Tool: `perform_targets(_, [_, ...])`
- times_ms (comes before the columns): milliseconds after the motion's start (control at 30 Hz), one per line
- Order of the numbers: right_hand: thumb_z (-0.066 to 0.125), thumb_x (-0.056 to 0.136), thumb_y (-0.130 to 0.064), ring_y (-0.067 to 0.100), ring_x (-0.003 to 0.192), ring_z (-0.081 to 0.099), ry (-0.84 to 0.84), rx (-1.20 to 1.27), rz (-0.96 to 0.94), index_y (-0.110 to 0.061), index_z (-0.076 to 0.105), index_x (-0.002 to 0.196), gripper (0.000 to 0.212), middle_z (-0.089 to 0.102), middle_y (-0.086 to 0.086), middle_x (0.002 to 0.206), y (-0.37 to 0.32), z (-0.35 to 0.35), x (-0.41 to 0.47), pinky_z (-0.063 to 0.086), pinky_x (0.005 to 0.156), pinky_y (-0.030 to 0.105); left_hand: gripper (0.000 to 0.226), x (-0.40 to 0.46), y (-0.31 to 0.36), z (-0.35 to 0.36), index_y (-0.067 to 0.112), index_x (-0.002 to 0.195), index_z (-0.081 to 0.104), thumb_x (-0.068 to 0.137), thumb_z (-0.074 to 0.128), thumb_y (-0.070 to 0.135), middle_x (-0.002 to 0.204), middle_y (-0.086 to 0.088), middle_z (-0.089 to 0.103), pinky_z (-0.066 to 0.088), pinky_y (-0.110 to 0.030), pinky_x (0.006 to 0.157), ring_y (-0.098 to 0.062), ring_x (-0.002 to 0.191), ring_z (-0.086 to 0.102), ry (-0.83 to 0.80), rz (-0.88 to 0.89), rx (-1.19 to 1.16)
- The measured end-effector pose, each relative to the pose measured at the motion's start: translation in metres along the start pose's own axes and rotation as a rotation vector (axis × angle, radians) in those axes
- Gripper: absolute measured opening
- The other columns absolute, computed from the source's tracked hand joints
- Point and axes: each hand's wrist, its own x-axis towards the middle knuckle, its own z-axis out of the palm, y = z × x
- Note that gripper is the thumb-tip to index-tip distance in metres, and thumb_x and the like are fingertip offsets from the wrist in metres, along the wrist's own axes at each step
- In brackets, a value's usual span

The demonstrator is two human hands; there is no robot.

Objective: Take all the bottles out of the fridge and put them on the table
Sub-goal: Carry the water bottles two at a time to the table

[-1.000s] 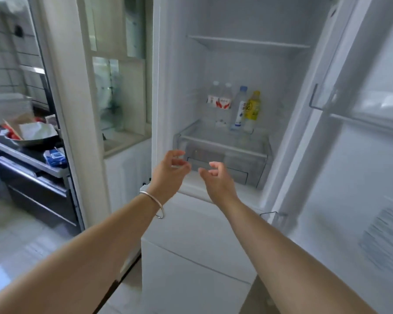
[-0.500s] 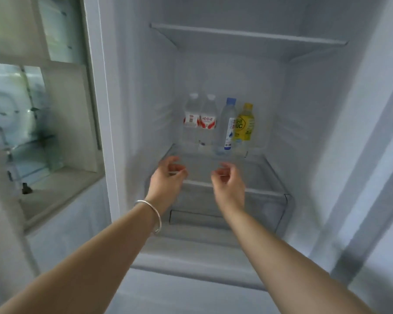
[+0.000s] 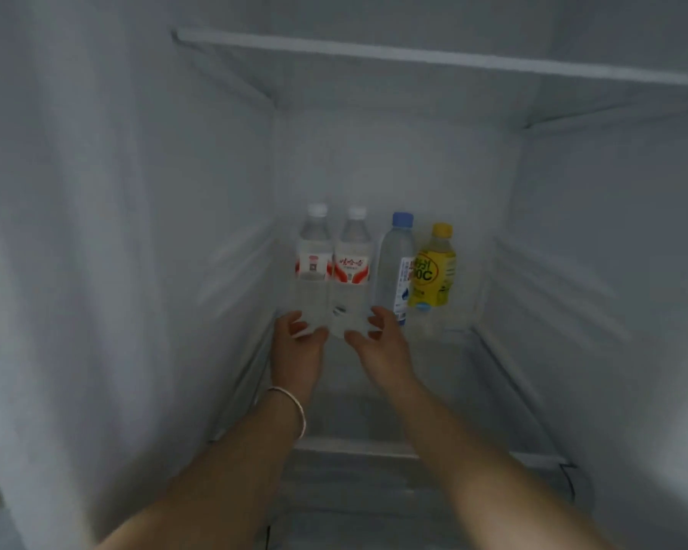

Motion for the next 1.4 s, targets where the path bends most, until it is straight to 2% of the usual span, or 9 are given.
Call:
perform_targets(167, [0.069,0.081,-0.012,0.005,0.102,0.044,-0.025,0.065,-0.045,-0.015,0.037,0.134,0.062,0.045,-0.008,0.112,0.002,0.008,0.048,0.036,0.081,0.010,0.062,0.031,0.001,0.015,0.014,0.131,0.044,0.077,0.074,0.019,0.119,0.002,0.045,0.042,-0.029,0.097,-0.012,0.107,0.048,0.106,0.119,0.066])
perform_targets(233, [0.071,0.079,-0.014,0.007,0.101,0.050,-0.008,0.059,-0.048,-0.018,0.040,0.128,0.058,0.046,-0.009,0.108,0.007,0.017,0.060,0.039,0.078,0.009,0.048,0.036,0.002,0.019,0.020,0.119,0.050,0.077,0.074,0.016,0.103,0.009,0.048,0.041,-0.009,0.084,0.004,0.092,0.053,0.102,0.160,0.058])
perform_targets(300, [0.074,0.071,-0.029,0.014,0.106,0.058,0.051,0.049,-0.058,-0.020,0.046,0.123,0.060,0.055,-0.003,0.115,0.011,0.031,0.070,0.049,0.088,0.026,0.036,0.044,0.007,0.023,0.030,0.090,0.049,0.078,0.072,0.005,0.087,0.019,0.047,0.039,0.002,0.063,0.019,0.071,0.057,0.074,0.214,0.063])
perform_targets(500, [0.055,0.060,-0.068,0.019,0.123,0.050,0.170,0.144,-0.054,-0.022,0.034,0.139,0.094,0.050,0.003,0.135,0.012,0.059,0.085,0.046,0.101,0.043,0.032,0.088,-0.002,0.028,0.035,0.096,0.059,0.077,0.074,0.013,0.096,0.010,0.068,0.049,-0.007,0.066,0.009,0.080,0.067,-0.043,0.254,0.013])
perform_targets(700, [0.067,0.063,-0.057,0.009,0.096,0.064,0.255,0.201,-0.065,-0.029,0.051,0.119,0.064,0.064,-0.008,0.108,0.022,0.064,0.098,0.055,0.084,0.039,0.062,0.109,-0.010,0.032,0.022,0.120,0.061,0.065,0.082,0.044,0.112,-0.001,0.071,0.053,-0.046,0.093,-0.019,0.103,0.069,-0.090,0.233,-0.003])
perform_targets(867, [0.077,0.059,-0.049,0.007,0.087,0.066,0.237,0.219,-0.069,-0.033,0.058,0.099,0.048,0.066,-0.010,0.095,0.025,0.063,0.103,0.055,0.076,0.029,0.071,0.105,-0.020,0.028,0.023,0.120,0.056,0.059,0.085,0.046,0.111,0.003,0.071,0.055,-0.042,0.090,-0.014,0.098,0.069,0.049,0.171,-0.017])
perform_targets(1067, [0.081,0.050,-0.048,0.012,0.088,0.063,0.183,0.226,-0.088,-0.022,0.049,0.106,0.069,0.058,0.002,0.106,0.018,0.059,0.079,0.053,0.073,0.026,0.059,0.075,-0.012,0.016,0.029,0.114,0.052,0.064,0.084,0.032,0.101,0.013,0.069,0.055,-0.039,0.088,-0.008,0.090,0.068,0.167,0.149,0.015])
perform_targets(1200, [0.087,0.059,-0.028,0.004,0.084,0.062,0.181,0.220,-0.104,-0.020,0.048,0.110,0.064,0.061,-0.002,0.101,0.004,0.040,0.046,0.047,0.066,0.013,0.056,0.039,0.007,0.004,0.031,0.112,0.049,0.067,0.082,0.030,0.097,0.016,0.067,0.055,-0.030,0.082,-0.003,0.087,0.066,0.152,0.157,0.008])
perform_targets(1400, [0.085,0.062,-0.033,0.015,0.082,0.063,0.256,0.155,-0.122,-0.023,0.052,0.104,0.055,0.064,-0.007,0.093,-0.023,-0.001,-0.041,0.050,0.069,0.025,0.048,-0.039,0.032,-0.019,0.032,0.102,0.062,0.060,0.083,0.041,0.101,0.007,0.073,0.056,-0.035,0.082,-0.011,0.092,0.070,-0.045,0.178,-0.118])
